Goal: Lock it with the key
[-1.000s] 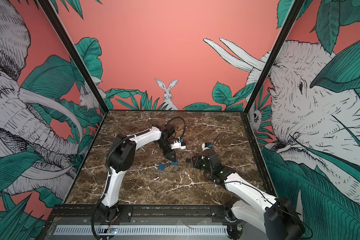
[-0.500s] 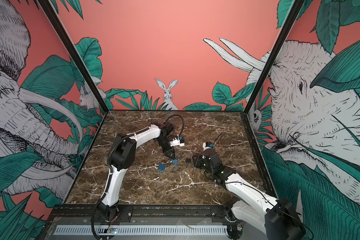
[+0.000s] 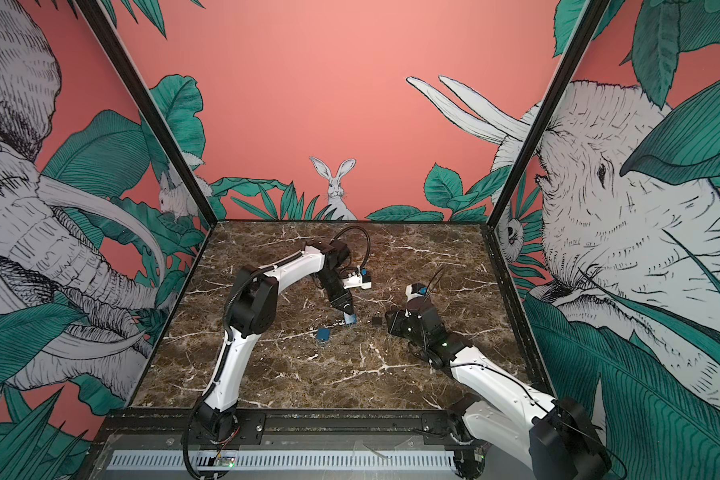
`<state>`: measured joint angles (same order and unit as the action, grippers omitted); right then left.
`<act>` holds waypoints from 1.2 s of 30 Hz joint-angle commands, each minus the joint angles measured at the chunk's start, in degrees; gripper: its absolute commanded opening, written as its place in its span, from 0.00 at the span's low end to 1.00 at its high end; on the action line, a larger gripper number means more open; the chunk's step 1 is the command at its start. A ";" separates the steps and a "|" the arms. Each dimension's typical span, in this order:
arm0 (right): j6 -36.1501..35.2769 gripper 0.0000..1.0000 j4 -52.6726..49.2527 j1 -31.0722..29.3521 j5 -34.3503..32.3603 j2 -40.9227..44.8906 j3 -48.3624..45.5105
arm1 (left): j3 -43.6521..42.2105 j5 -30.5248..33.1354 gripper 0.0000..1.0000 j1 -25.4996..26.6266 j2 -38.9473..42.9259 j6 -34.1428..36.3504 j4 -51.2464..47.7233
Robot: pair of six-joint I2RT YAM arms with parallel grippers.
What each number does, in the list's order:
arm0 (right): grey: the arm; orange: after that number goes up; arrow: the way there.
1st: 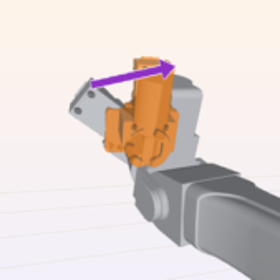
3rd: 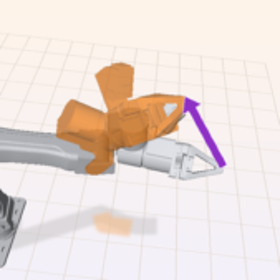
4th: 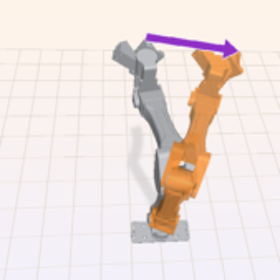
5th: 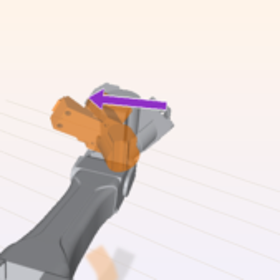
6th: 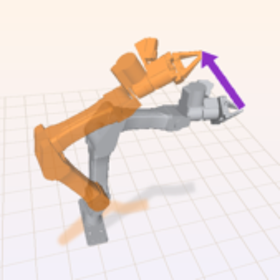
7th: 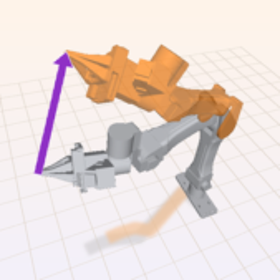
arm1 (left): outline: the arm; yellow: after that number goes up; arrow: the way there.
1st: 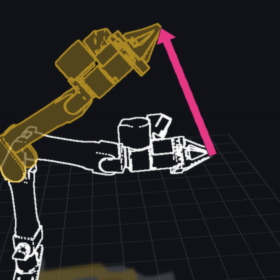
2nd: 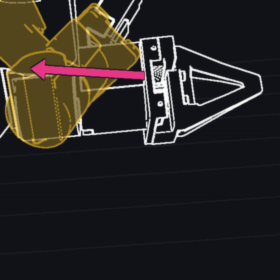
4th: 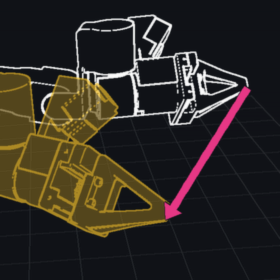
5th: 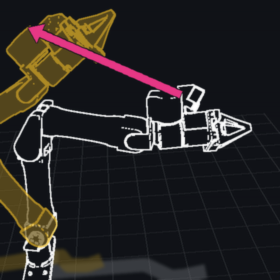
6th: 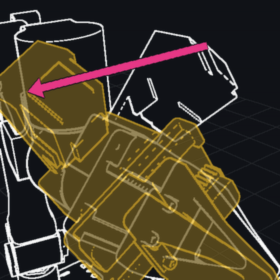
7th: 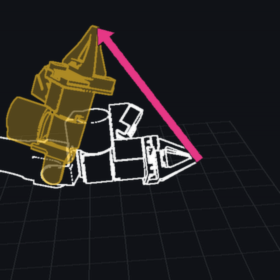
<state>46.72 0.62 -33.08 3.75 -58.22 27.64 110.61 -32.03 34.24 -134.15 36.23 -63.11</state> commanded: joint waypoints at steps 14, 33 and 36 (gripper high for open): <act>-0.99 0.37 0.93 0.53 0.00 -1.75 1.23 | 1.42 4.17 0.40 -1.15 -0.73 1.22 0.18; -4.35 0.44 -5.95 0.26 1.71 -2.72 9.21 | -18.49 22.44 0.97 -5.86 22.92 -26.61 37.28; -4.20 0.44 -6.56 -0.70 1.68 -3.51 10.30 | -29.99 22.21 0.97 -6.55 33.34 -31.48 46.53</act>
<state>43.27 -4.64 -33.10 5.02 -60.90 36.38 87.07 -12.14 28.67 -110.45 13.74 -29.50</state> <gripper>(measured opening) 0.443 0.975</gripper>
